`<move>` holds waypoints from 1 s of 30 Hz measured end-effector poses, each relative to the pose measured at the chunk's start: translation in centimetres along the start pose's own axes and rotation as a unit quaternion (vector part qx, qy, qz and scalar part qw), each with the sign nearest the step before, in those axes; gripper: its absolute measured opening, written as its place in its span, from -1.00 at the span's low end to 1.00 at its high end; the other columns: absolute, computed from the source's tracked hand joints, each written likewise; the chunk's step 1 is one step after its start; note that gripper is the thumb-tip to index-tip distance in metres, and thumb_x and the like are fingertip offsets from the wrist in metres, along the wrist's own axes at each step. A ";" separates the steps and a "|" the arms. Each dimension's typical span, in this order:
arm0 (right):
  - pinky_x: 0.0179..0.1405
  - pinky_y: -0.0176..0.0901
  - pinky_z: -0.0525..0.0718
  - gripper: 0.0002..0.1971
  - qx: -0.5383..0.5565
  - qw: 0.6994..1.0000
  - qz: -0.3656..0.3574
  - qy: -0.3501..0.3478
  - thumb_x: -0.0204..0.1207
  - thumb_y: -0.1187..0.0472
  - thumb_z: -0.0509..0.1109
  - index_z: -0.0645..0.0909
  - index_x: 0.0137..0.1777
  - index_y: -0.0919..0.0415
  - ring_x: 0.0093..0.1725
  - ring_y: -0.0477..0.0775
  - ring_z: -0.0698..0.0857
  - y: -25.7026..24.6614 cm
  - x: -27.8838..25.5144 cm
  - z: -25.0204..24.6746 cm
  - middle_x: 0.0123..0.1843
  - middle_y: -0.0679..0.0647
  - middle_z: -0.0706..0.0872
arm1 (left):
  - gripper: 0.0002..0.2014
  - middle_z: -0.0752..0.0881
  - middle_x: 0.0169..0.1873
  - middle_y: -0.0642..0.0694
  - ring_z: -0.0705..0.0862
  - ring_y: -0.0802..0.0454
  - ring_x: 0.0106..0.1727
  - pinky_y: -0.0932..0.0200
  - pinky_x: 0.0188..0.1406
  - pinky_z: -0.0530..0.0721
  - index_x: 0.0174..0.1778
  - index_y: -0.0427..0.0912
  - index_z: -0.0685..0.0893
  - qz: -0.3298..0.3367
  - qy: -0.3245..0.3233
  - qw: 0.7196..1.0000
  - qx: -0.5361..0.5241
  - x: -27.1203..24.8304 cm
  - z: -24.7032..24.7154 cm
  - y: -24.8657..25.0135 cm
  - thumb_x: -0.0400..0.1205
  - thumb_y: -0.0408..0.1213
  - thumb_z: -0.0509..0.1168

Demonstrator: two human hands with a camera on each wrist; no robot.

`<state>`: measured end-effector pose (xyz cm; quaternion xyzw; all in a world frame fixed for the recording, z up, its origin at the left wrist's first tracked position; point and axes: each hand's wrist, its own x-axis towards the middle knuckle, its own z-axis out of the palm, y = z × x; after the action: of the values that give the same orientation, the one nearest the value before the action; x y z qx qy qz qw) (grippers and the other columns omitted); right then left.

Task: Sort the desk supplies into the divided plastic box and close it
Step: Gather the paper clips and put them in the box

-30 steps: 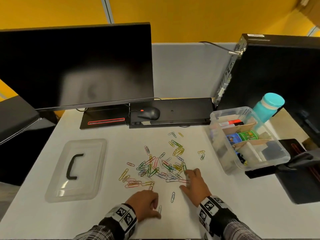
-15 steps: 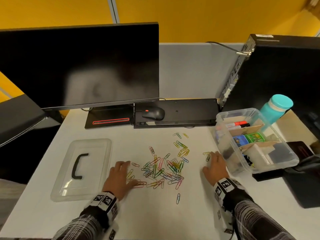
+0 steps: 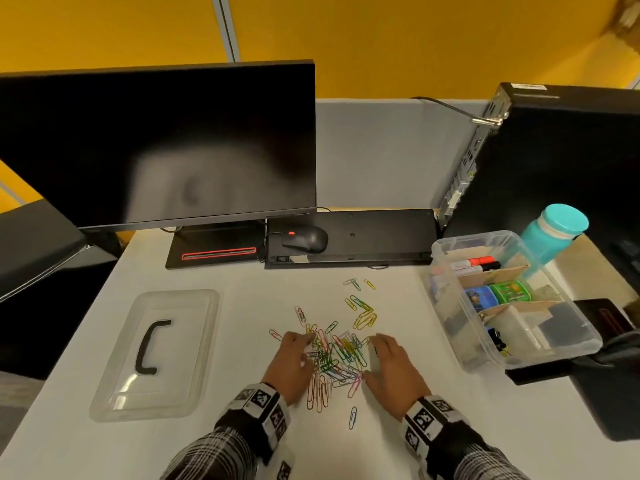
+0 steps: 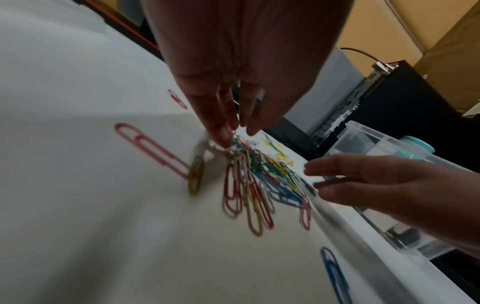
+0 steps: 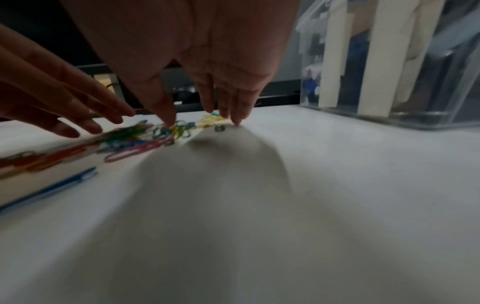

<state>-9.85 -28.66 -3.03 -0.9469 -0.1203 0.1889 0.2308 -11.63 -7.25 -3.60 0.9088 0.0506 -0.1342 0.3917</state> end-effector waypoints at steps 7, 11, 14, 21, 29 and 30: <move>0.57 0.21 0.12 0.33 -0.181 0.970 -0.009 -0.162 0.03 -0.58 0.34 -0.28 0.64 0.03 0.58 0.32 0.04 0.0 -1.8 -0.7 0.67 0.18 -0.20 | -0.38 0.22 0.50 -0.16 0.26 -0.12 0.46 0.08 0.46 0.35 0.60 -0.15 0.19 -0.101 0.048 0.988 0.109 1.1 -4.1 -2.9 0.59 -0.43 0.16; 0.40 0.34 0.33 0.20 -0.190 0.970 0.021 -0.147 0.20 -0.67 -0.25 -0.05 0.65 0.25 0.53 0.54 0.29 -0.4 0.1 1.5 0.64 0.38 0.00 | -0.39 0.24 0.48 -0.17 0.26 -0.10 0.43 0.17 0.46 0.28 0.60 -0.14 0.21 -0.064 0.023 0.986 0.151 2.7 -3.5 -2.3 0.59 -0.48 0.11; 0.28 0.26 0.45 0.02 -0.174 0.973 -0.010 -0.150 0.37 -0.53 -0.38 -0.09 0.65 0.23 0.44 0.46 0.47 -0.9 1.5 2.4 0.58 0.32 0.19 | -0.43 0.35 0.42 -0.12 0.33 -0.04 0.42 0.18 0.50 0.32 0.53 -0.09 0.36 -0.022 -0.009 0.993 0.114 3.2 -2.1 -1.3 0.58 -0.52 0.10; 0.65 -0.02 -0.08 -0.15 -0.086 0.995 -0.003 -0.052 0.51 -0.37 -0.23 -0.22 0.66 0.16 0.67 0.15 -0.24 -0.9 6.0 -1.6 0.68 0.13 -0.35 | -0.32 0.16 0.60 -0.06 0.18 -0.04 0.57 0.13 0.60 0.22 0.63 -0.10 0.12 0.030 0.009 0.988 0.149 6.0 -3.1 -0.3 0.58 -0.52 0.09; 0.61 -0.22 0.02 -0.27 0.007 0.991 -0.071 -0.110 0.61 0.44 0.05 -0.25 0.66 0.11 0.68 -0.03 -0.11 -0.4 3.9 -0.6 0.67 -0.04 -0.31 | -0.41 0.36 0.51 0.02 0.34 0.03 0.46 0.14 0.45 0.42 0.52 -0.03 0.36 0.085 -0.037 0.972 0.214 5.0 -1.8 -0.3 0.58 -0.54 0.12; 0.60 -0.22 0.05 -0.26 0.025 0.994 -0.063 -0.088 0.58 0.48 0.05 -0.17 0.67 0.06 0.67 -0.06 -0.01 -0.2 4.4 -1.2 0.70 -0.05 -0.16 | -0.44 0.42 0.45 0.04 0.39 0.03 0.40 0.15 0.37 0.47 0.48 -0.02 0.41 0.090 -0.034 0.971 0.217 5.3 -1.9 0.2 0.58 -0.53 0.13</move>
<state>-5.39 -27.56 -3.28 -0.9111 -0.1944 0.2597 0.2544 -6.13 -6.04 -3.73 0.9678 -0.0752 -0.1373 0.1970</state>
